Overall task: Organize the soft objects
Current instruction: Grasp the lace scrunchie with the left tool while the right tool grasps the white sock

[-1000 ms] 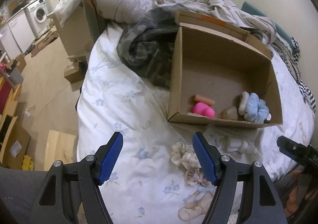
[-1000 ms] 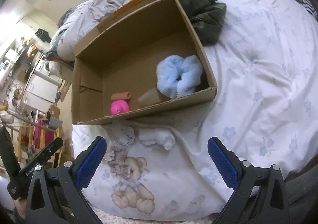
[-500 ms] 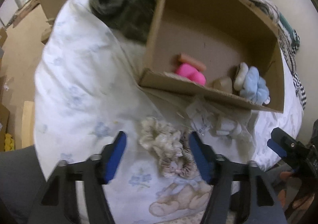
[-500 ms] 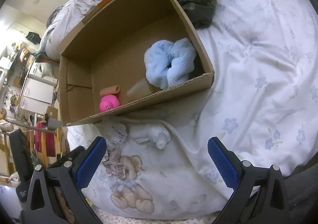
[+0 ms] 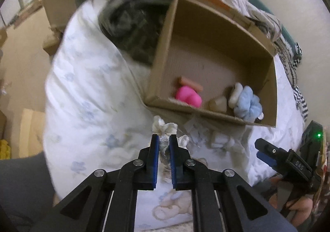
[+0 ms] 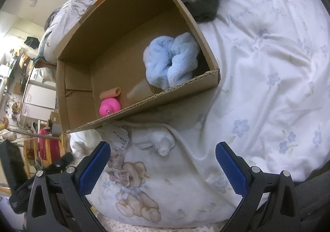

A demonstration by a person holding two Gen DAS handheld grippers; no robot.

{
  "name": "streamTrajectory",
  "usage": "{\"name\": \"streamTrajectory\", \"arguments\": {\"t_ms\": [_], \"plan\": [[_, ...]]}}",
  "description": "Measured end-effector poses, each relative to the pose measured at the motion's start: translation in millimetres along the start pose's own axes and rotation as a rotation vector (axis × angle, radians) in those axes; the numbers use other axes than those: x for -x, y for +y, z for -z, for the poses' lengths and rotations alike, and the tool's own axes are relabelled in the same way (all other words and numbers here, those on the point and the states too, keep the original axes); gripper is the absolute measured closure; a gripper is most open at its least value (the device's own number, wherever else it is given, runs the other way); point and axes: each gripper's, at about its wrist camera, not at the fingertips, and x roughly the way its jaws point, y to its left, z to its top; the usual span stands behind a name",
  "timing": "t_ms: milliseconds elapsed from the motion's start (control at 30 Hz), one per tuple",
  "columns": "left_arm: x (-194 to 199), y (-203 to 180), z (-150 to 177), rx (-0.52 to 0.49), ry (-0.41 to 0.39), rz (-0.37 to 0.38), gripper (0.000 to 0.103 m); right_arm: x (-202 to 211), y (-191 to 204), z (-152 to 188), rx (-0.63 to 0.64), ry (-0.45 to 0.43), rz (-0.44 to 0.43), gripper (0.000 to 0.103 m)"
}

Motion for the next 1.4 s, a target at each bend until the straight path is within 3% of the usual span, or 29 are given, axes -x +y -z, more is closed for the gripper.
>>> {"name": "streamTrajectory", "arguments": {"t_ms": [300,433,500,600,633,833,1400], "plan": [[6.3,5.3,-1.8,-0.005,-0.025,-0.020,0.094,-29.6,12.1,-4.3,0.026,0.065,0.045,0.000],[4.5,3.5,-1.9,-0.012,-0.024,-0.021,0.094,-41.7,21.8,-5.9,0.071,0.087,0.070,0.032],[4.3,4.7,-2.3,-0.008,-0.025,-0.024,0.094,-44.5,22.7,-5.0,0.089,0.096,0.088,0.069],[3.4,4.7,-2.6,-0.001,-0.024,-0.022,0.094,-42.1,20.6,-3.4,0.101,0.090,0.100,0.091],[3.5,4.9,-2.7,-0.004,-0.025,-0.023,0.094,-39.3,20.7,-3.1,0.106,0.082,0.102,0.093],[5.4,3.6,-2.1,-0.016,-0.043,-0.044,0.094,-4.1,21.7,-0.7,0.102,-0.017,-0.005,0.093],[13.6,-5.2,4.1,-0.066,-0.094,-0.095,0.094,18.0,36.0,5.0,0.139,-0.042,-0.097,0.093]]}}
